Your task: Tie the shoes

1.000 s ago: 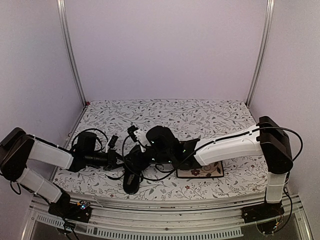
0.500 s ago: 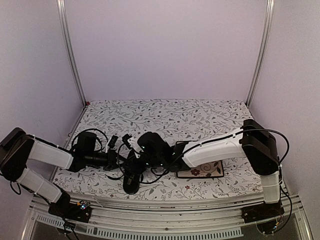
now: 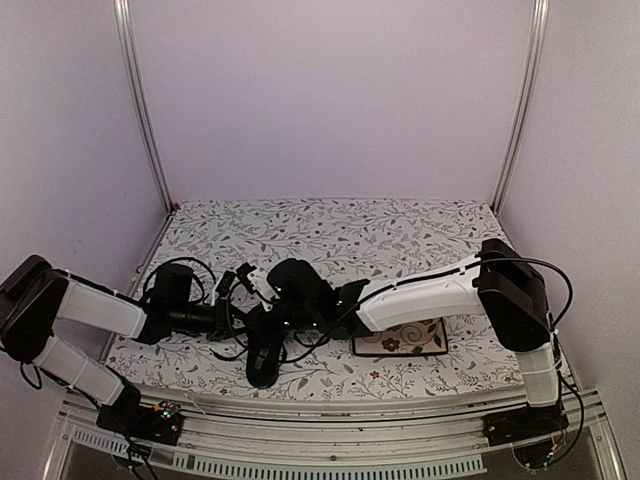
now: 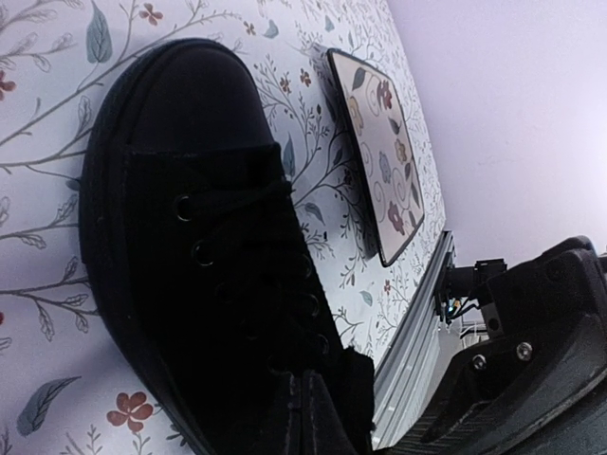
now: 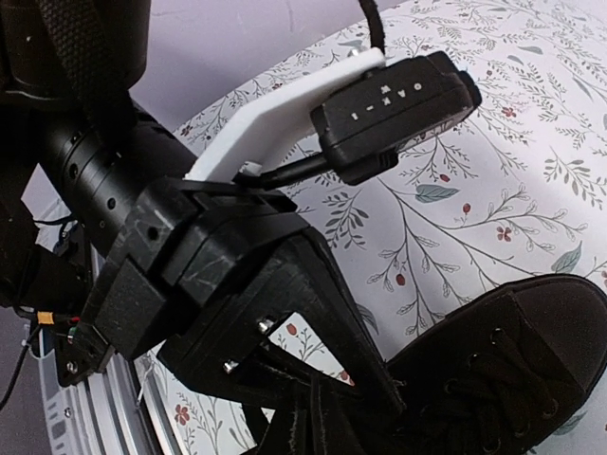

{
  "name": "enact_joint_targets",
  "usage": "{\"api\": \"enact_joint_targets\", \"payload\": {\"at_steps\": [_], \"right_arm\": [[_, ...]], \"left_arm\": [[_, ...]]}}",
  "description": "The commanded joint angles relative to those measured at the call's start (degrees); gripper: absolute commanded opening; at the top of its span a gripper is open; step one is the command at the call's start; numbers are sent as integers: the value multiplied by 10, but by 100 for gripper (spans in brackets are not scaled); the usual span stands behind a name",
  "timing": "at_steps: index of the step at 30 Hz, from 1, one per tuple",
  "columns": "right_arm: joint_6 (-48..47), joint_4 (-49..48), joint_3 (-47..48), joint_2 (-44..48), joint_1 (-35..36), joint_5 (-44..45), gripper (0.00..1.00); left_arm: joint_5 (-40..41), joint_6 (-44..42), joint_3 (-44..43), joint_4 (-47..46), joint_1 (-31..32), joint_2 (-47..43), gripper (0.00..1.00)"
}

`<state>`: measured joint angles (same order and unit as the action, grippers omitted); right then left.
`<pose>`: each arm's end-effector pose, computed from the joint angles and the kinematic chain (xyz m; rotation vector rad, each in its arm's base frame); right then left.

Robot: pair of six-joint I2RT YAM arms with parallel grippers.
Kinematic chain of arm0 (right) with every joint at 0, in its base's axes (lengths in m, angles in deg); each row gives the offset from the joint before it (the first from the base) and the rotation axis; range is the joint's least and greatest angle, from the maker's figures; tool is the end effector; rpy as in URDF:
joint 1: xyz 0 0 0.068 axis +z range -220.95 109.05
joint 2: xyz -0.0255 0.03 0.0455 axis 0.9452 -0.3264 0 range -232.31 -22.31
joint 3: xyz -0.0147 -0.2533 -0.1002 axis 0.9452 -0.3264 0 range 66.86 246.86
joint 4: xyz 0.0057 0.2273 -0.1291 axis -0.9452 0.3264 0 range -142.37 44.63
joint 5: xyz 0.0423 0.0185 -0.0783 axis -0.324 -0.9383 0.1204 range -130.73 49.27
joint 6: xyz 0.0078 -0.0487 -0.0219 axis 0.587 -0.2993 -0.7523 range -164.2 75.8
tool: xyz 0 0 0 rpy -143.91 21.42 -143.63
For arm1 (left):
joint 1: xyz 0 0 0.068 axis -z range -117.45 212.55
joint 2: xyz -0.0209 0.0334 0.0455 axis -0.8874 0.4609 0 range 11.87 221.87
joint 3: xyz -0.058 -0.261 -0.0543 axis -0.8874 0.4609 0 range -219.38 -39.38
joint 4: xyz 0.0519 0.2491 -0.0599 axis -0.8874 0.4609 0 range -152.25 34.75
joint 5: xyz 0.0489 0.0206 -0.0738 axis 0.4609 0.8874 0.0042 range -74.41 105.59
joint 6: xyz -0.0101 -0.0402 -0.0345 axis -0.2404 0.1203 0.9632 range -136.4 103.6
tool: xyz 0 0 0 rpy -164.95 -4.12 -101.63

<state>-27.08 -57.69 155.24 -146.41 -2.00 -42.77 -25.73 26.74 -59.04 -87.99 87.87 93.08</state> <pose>0.1772 0.4638 0.1823 -1.0015 2.0088 0.9064 0.1986 -0.1200 0.1287 0.0843 2.4015 -1.4145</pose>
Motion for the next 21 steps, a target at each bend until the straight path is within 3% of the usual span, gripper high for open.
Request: {"api": "enact_joint_targets", "payload": {"at_steps": [1,21], "right_arm": [[1,3,-8,13,1,19,3],[78,-21,-161,124,-32,39,2]], "left_arm": [[11,1,9,5,-8,-17,0],[84,4,26,56,-33,-46,0]]}}
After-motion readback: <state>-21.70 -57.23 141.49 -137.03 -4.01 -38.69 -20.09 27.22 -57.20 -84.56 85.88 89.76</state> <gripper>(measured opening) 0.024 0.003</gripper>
